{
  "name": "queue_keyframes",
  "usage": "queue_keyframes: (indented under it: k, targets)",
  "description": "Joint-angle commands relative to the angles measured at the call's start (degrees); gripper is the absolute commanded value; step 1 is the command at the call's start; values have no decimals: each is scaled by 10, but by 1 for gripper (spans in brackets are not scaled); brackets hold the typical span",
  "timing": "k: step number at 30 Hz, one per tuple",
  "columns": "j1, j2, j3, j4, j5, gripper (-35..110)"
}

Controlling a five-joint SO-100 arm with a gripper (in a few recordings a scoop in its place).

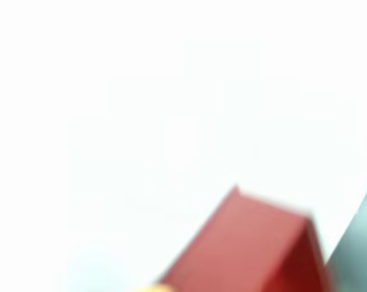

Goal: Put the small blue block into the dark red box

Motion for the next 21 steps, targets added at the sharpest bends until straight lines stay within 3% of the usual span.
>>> queue_keyframes:
  k: [1, 5, 11, 21]
  targets:
    - [-125, 112, 83, 10, -20, 0]
    - [-226, 168, 145, 27, -95, 0]
    - [-273, 169, 203, 18, -196, 0]
    - [-308, 170, 254, 39, -196, 0]
